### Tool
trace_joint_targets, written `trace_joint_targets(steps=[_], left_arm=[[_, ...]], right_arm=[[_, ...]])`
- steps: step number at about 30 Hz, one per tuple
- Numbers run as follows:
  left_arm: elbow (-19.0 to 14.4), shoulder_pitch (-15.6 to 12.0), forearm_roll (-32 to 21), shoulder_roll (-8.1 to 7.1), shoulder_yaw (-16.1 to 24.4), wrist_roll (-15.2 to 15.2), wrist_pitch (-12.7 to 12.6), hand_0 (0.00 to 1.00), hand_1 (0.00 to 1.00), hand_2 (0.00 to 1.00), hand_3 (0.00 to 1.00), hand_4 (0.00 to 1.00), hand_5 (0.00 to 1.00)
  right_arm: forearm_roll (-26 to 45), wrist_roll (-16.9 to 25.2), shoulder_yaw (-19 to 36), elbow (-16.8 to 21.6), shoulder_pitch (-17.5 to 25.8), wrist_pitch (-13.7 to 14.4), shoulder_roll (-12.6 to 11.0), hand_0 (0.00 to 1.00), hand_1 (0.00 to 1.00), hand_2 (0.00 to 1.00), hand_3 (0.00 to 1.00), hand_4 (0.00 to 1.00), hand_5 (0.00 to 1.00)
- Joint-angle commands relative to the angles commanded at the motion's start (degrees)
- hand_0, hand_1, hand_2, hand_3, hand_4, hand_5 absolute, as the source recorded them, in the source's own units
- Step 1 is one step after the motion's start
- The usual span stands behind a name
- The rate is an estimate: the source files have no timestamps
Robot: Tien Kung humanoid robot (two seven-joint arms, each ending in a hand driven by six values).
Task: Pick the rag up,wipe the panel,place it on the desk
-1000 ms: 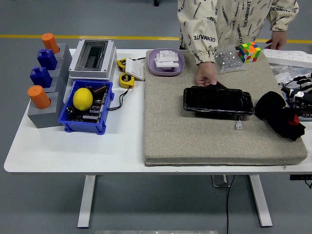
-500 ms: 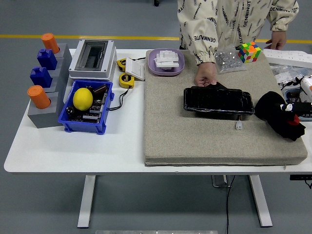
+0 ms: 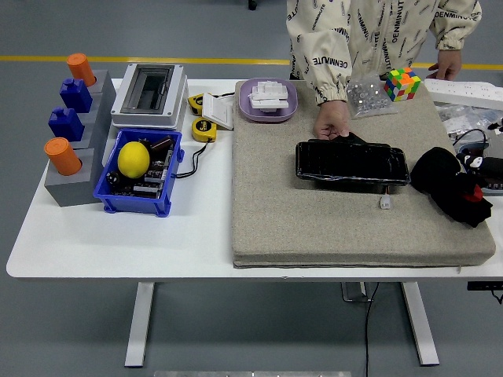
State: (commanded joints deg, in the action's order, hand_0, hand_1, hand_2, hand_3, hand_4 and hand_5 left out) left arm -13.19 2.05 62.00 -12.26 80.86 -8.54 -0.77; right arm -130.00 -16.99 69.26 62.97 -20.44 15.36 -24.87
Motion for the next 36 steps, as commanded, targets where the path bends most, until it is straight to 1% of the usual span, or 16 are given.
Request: trace_joint_targets(steps=[3, 6, 10, 13, 18, 20, 21, 23, 30, 36], left_arm=[[-0.05, 0.05, 0.02, 0.03, -0.02, 0.01, 0.01, 0.603, 0.636, 0.637, 0.563, 0.631, 0.448], [-0.03, 0.00, 0.01, 0.05, -0.04, 0.01, 0.00, 0.603, 0.636, 0.637, 0.563, 0.631, 0.448], [0.00, -0.07, 0.05, 0.03, -0.04, 0.01, 0.00, 0.603, 0.636, 0.637, 0.563, 0.631, 0.448], [-0.01, -0.10, 0.10, -0.03, -0.03, 0.02, -0.02, 0.603, 0.636, 0.637, 0.563, 0.631, 0.448], [-0.03, -0.08, 0.03, -0.05, -0.16, 0.02, 0.00, 0.605, 0.634, 0.636, 0.563, 0.631, 0.448], [-0.02, -0.07, -0.02, -0.02, -0.21, 0.01, -0.01, 0.605, 0.634, 0.636, 0.563, 0.631, 0.448], [-0.02, -0.05, -0.10, 0.01, -0.30, 0.00, 0.02, 0.604, 0.637, 0.637, 0.562, 0.631, 0.448], [-0.03, -0.03, -0.12, 0.03, -0.32, 0.01, 0.01, 0.604, 0.637, 0.637, 0.562, 0.631, 0.448], [0.04, -0.09, -0.25, 0.24, -0.38, -0.01, -0.01, 0.604, 0.636, 0.637, 0.562, 0.631, 0.450], [-0.01, 0.10, -0.36, 0.35, -0.49, 0.01, 0.02, 0.604, 0.636, 0.637, 0.562, 0.631, 0.448]], right_arm=[[0.00, -4.44, 0.74, 0.73, 0.51, 0.40, 1.74, 0.616, 0.620, 0.698, 0.715, 0.998, 0.686], [1.28, -7.41, 1.32, 0.75, 0.74, 1.52, 3.51, 0.616, 0.620, 0.698, 0.715, 0.998, 0.686], [2.22, -9.67, 1.75, 0.29, 0.68, 3.04, 5.61, 0.621, 0.622, 0.701, 0.715, 0.998, 0.683], [2.01, -10.55, 1.90, -0.18, 0.53, 3.96, 7.13, 0.621, 0.622, 0.701, 0.715, 0.998, 0.683], [2.32, -10.30, 1.44, -1.32, 0.30, 4.97, 9.21, 0.626, 0.618, 0.700, 0.714, 0.998, 0.685], [2.61, -9.86, 1.07, -1.82, 0.22, 5.21, 9.72, 0.626, 0.618, 0.700, 0.714, 0.998, 0.685], [2.90, -9.43, 0.69, -2.05, 0.19, 5.35, 9.89, 0.644, 0.622, 0.703, 0.719, 0.998, 0.680], [3.28, -8.85, 0.18, -2.14, 0.20, 5.51, 9.92, 0.644, 0.622, 0.703, 0.719, 0.998, 0.680], [4.95, -5.46, -2.53, -1.83, -0.23, 7.43, 9.58, 0.657, 0.626, 0.703, 0.718, 0.998, 0.675], [6.01, -3.18, -3.77, -3.25, -1.15, 8.70, 9.54, 0.667, 0.626, 0.704, 0.719, 0.998, 0.683]])
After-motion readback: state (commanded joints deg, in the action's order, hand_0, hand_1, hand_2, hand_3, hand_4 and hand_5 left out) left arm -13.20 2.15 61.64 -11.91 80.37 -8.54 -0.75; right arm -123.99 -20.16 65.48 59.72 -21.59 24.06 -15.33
